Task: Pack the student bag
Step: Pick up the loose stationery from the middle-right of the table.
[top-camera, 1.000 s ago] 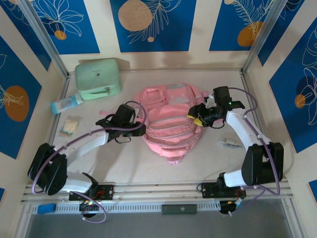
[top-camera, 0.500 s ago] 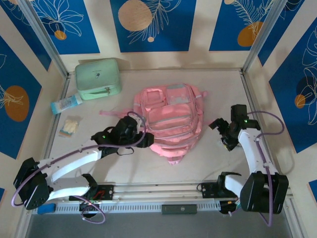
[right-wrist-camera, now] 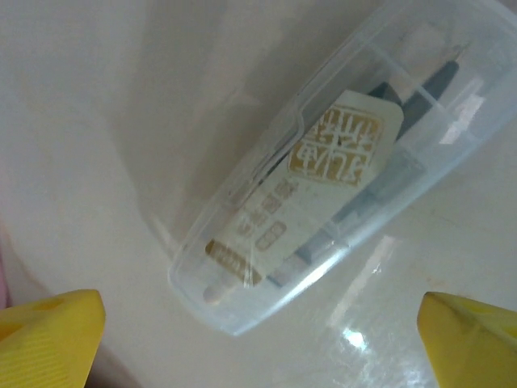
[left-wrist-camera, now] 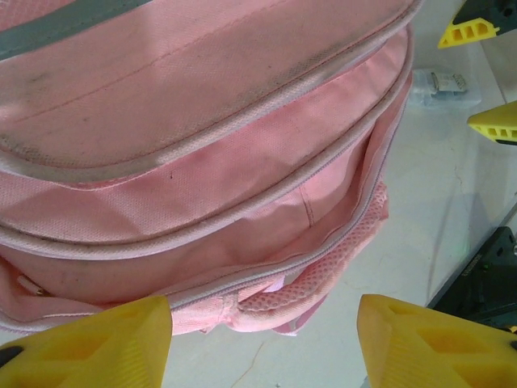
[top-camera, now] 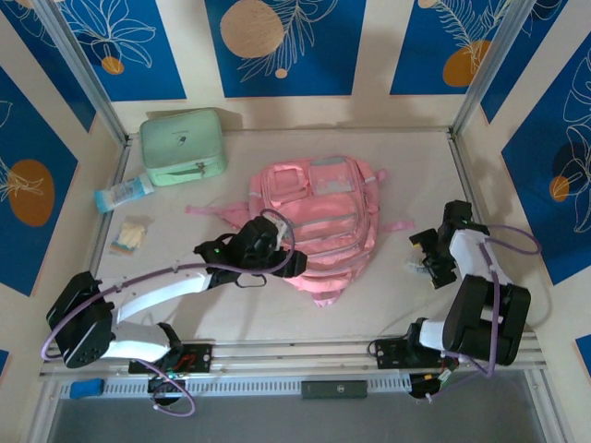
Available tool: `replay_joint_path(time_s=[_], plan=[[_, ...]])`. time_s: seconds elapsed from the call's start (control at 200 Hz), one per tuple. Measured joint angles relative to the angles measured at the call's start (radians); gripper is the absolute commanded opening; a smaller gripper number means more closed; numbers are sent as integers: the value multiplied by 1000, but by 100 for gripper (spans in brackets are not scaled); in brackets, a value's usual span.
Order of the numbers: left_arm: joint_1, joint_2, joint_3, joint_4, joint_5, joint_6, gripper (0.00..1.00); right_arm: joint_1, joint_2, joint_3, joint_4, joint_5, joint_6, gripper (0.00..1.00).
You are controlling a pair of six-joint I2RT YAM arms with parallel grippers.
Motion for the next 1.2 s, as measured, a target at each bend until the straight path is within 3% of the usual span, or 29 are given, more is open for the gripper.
replay_joint_path(time_s=[0.095, 0.19, 0.56, 0.66, 0.86, 1.2], plan=[[0, 14, 5, 0, -2, 6, 64, 1, 52, 13, 23, 19, 7, 100], [0, 21, 6, 0, -5, 6, 65, 6, 93, 28, 37, 37, 4, 94], [0, 44, 26, -5, -27, 6, 69, 105, 299, 196, 33, 74, -97, 55], [0, 44, 32, -8, -31, 7, 69, 135, 340, 245, 16, 78, -128, 52], [0, 44, 39, -10, -31, 7, 70, 145, 357, 269, -15, 97, -172, 51], [0, 41, 41, -34, -57, 27, 72, 74, 307, 223, -60, 113, -211, 73]])
